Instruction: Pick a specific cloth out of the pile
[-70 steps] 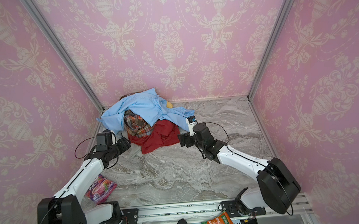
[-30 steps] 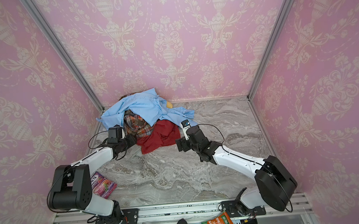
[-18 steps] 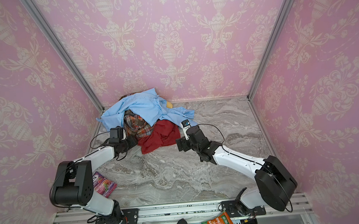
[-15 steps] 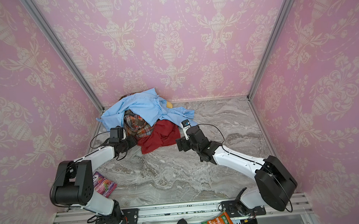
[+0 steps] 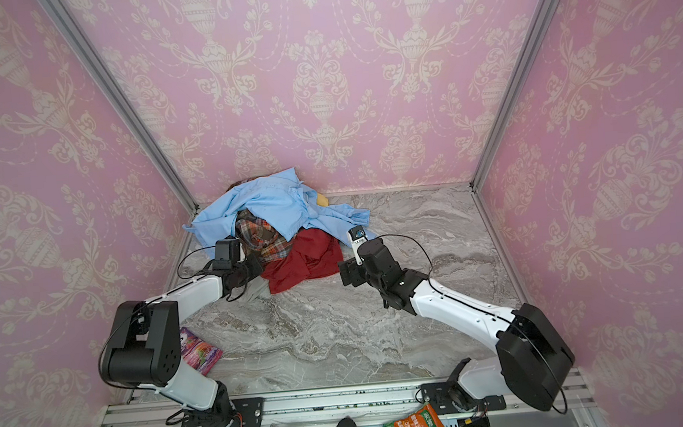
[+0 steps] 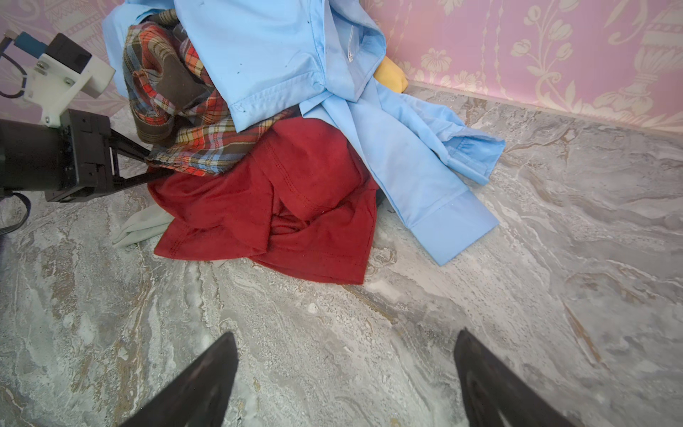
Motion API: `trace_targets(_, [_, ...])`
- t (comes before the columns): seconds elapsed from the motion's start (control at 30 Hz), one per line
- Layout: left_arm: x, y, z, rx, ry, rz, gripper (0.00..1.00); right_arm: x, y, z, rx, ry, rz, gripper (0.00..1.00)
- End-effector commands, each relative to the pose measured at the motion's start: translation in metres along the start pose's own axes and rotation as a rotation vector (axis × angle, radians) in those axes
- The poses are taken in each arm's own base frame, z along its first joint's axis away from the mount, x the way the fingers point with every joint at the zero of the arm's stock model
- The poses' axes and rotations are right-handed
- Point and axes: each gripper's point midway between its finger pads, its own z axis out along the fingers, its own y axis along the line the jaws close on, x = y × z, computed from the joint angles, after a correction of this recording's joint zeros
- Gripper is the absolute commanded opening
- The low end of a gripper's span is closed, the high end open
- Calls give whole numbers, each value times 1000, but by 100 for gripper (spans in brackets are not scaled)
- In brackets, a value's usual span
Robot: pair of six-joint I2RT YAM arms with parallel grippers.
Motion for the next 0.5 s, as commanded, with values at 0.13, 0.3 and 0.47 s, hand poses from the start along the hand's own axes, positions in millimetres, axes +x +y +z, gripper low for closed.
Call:
trace_targets(0.13, [-39,-38,-66,64,-120,54,0,-11,-7,-9,45,-9,-40,94])
trace_targets(0.3, [-65,-62,-98,124,-174,35,0,-24,-6,-8,50,-20,-38,94])
trace_targets(0.47, [-97,-97,-120,210,-239,-3,0,-39,-8,-9,42,-43,-3,95])
